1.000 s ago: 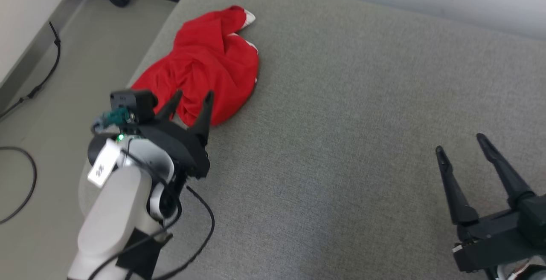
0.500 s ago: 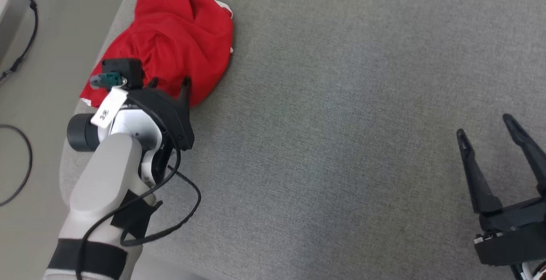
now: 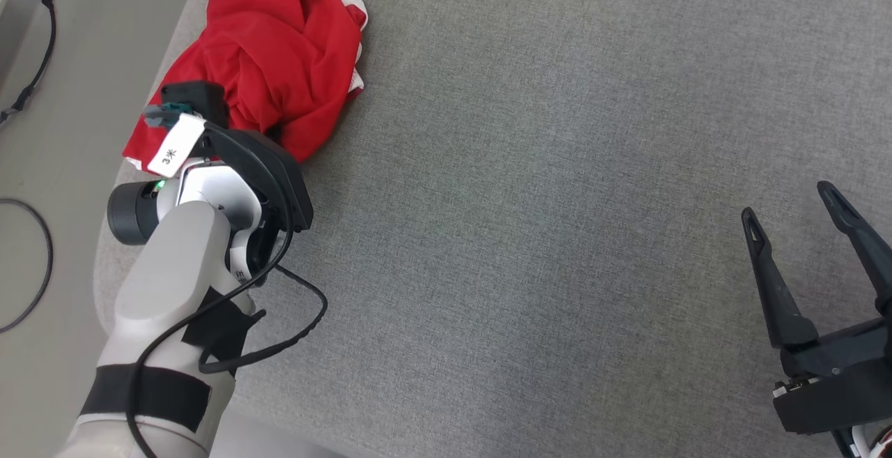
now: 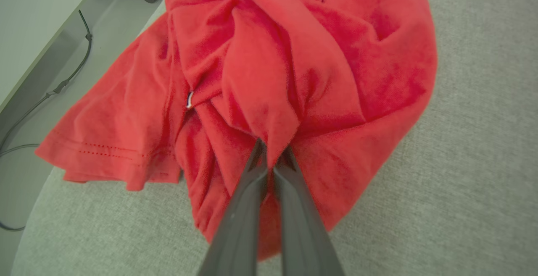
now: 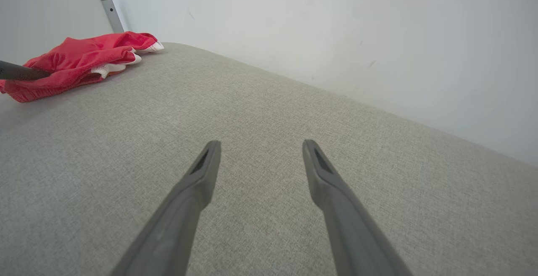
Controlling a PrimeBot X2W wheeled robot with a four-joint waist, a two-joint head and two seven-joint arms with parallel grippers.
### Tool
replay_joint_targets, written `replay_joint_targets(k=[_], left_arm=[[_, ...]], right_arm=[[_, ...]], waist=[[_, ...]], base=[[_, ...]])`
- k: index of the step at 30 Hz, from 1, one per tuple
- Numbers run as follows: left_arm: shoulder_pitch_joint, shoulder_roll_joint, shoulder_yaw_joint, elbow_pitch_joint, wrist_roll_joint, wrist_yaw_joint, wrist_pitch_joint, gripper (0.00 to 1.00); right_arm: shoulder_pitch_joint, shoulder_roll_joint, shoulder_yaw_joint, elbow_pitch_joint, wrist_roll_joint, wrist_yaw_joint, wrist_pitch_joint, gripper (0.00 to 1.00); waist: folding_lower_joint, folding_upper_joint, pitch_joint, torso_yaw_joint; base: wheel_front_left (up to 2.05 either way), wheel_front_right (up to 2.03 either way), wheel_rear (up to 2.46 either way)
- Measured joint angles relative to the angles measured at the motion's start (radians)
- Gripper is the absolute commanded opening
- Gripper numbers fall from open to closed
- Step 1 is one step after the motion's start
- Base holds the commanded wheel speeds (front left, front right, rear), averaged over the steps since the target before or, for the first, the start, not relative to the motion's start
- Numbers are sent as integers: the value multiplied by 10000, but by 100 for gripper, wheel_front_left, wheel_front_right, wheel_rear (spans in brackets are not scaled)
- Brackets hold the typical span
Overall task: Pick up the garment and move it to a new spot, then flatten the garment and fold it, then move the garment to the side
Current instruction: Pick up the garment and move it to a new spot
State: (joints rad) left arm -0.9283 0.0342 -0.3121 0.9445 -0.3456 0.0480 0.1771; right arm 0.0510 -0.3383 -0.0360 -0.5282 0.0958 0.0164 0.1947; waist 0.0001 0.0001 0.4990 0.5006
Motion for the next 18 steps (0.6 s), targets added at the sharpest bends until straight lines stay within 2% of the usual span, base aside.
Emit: replay_joint_targets(k=[11,18], left_arm=[[-457,-50,-46,614,-56,-142,-435,0],[-684,-88,-142,748,-58,-240,-842,0]], right_arm=[[-199,36,151,117,4,8,167,100],[-364,305,357,506,94,-2,71,100]], waist=[[-1,0,-242,41],[-2,0,-644,10]], base=[[0,0,0],[0,0,0]])
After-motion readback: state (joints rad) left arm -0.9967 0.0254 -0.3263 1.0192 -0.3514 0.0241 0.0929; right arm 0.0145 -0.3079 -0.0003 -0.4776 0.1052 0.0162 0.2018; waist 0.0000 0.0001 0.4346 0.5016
